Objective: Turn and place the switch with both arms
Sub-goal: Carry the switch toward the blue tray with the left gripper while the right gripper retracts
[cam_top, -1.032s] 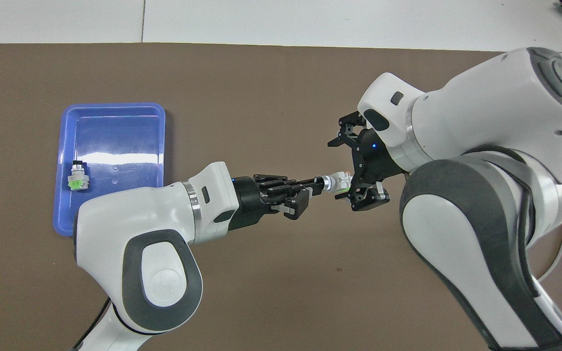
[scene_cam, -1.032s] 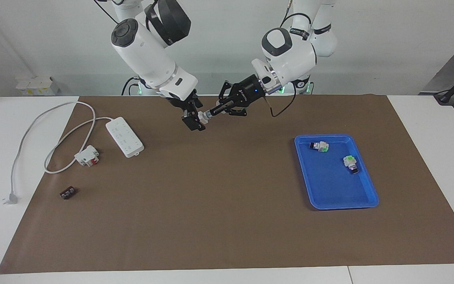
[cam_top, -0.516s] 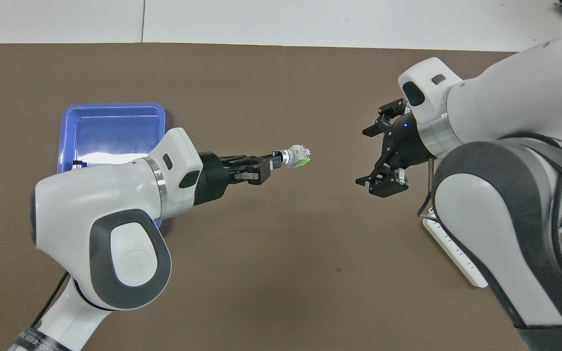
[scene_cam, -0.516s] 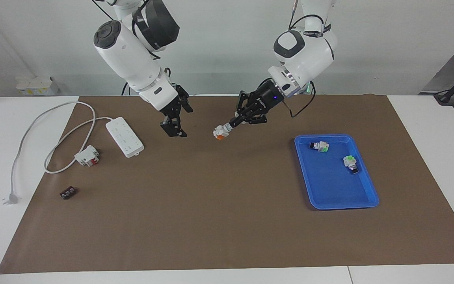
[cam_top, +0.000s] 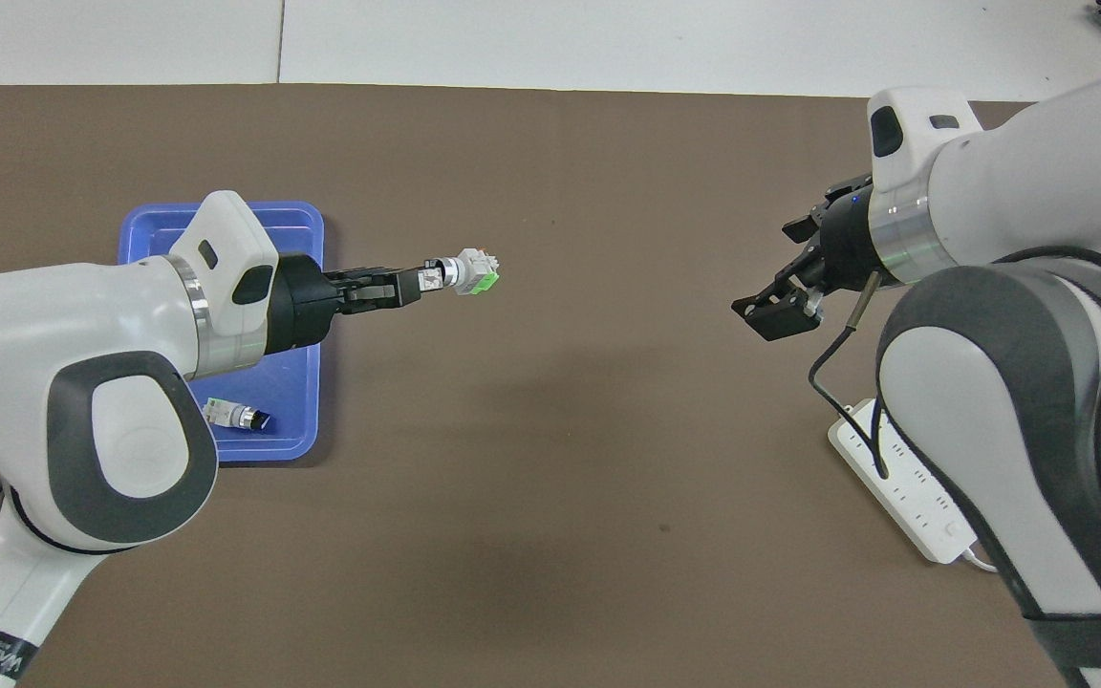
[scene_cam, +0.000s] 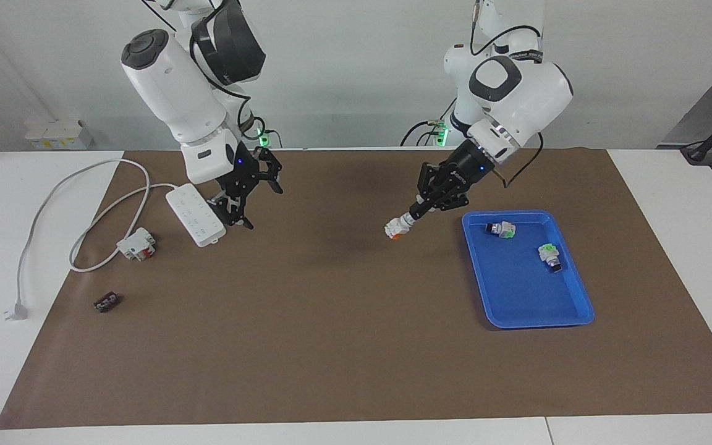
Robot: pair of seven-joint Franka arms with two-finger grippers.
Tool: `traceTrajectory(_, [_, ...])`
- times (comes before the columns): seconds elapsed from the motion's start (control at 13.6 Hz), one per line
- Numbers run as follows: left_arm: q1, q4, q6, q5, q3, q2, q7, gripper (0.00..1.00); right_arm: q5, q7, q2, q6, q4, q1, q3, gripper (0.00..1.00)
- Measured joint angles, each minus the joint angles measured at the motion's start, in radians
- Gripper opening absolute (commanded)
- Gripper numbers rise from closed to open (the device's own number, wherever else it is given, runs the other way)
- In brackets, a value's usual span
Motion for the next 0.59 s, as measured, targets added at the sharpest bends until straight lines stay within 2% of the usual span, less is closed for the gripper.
traceTrajectory(0.29, [0.023,0.082,-0.123,0.230,0.000,0.000,-0.191,0.00,-0.012,0.234,0.000,0.022,0.001,-0.042,0.003,1.00])
traceTrajectory(0.59, [0.092,0.112,-0.277,0.402,0.003,-0.005,-0.229,0.00,-0.018,0.405,0.000,0.040,0.001,-0.050,0.004,1.00])
